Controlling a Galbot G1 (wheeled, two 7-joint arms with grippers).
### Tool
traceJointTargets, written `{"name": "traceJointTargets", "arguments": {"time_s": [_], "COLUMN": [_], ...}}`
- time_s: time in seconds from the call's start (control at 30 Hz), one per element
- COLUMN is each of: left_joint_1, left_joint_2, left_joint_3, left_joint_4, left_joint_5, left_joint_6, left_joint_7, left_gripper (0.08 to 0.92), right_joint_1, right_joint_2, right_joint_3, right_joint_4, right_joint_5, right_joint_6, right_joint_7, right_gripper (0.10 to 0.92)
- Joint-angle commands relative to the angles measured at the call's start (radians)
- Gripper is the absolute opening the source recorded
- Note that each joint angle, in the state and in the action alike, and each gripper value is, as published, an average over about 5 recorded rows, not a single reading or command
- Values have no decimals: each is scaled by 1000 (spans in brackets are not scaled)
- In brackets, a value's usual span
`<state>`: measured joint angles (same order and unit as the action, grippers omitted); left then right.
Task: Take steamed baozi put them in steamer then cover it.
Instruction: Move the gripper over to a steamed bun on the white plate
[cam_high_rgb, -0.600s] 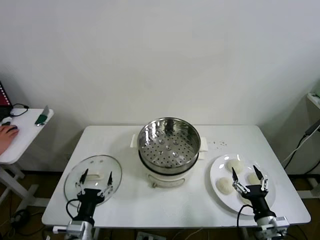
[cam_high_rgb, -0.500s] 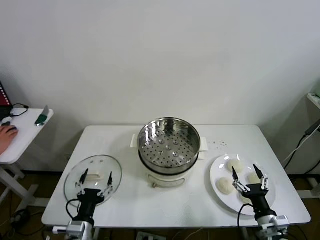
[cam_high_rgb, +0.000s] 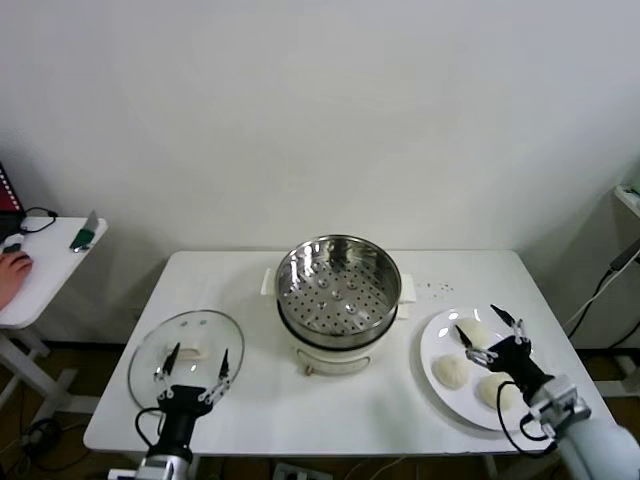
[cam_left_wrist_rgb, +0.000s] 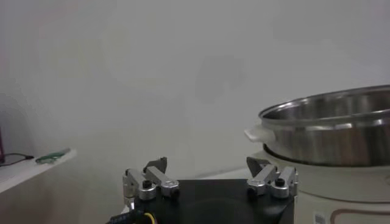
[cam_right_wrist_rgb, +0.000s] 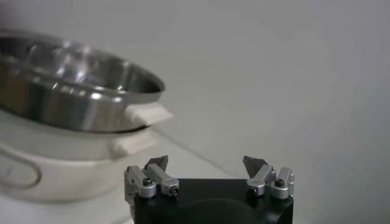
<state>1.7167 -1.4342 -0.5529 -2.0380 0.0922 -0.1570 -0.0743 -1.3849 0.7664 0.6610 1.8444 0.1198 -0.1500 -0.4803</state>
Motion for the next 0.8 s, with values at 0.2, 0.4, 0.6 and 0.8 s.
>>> {"name": "traceJointTargets", "arguments": {"time_s": [0.2, 0.4, 0.6, 0.8], "left_joint_1": [24, 24, 16, -1], "left_joint_2": [1, -2, -6, 9], "left_joint_3": [21, 37, 42, 13], "left_joint_4": [16, 22, 25, 9], "left_joint_5": [18, 16, 7, -30], "left_joint_6": [-85, -89, -79, -37], "left_joint_7": [-22, -24, -25, -19], "left_gripper": [823, 823, 823, 823], "right_joint_1": [232, 604, 1058, 1391], "right_joint_2": [-379, -439, -419, -318], "right_joint_3": [-103, -439, -931, -1334], "right_joint_4": [-134, -284, -407, -555], "right_joint_5": [-167, -225, -233, -259], "right_joint_6": [-55, 40, 32, 45], "right_joint_7": [-445, -572, -637, -660], "right_gripper": [823, 823, 823, 823]}}
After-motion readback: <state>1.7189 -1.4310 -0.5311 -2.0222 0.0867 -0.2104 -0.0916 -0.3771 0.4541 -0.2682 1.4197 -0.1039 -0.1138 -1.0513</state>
